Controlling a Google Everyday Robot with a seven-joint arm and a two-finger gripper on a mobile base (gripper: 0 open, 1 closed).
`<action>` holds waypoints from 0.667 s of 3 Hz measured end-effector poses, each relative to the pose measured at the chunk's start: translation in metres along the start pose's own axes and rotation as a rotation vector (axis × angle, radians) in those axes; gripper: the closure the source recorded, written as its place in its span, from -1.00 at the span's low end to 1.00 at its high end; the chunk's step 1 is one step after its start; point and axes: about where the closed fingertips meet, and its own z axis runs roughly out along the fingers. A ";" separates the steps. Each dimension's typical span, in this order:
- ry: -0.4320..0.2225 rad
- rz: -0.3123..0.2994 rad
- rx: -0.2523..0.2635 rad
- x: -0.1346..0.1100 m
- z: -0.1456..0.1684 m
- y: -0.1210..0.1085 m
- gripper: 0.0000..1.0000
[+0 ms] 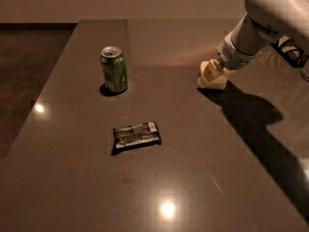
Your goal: Move sponge near green can
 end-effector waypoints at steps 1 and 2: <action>-0.008 -0.023 -0.010 -0.005 -0.006 0.007 0.22; -0.026 -0.121 -0.035 -0.027 -0.018 0.033 0.71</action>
Offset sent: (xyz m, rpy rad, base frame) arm 0.0020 0.0800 0.0620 -0.0169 -0.0809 0.2822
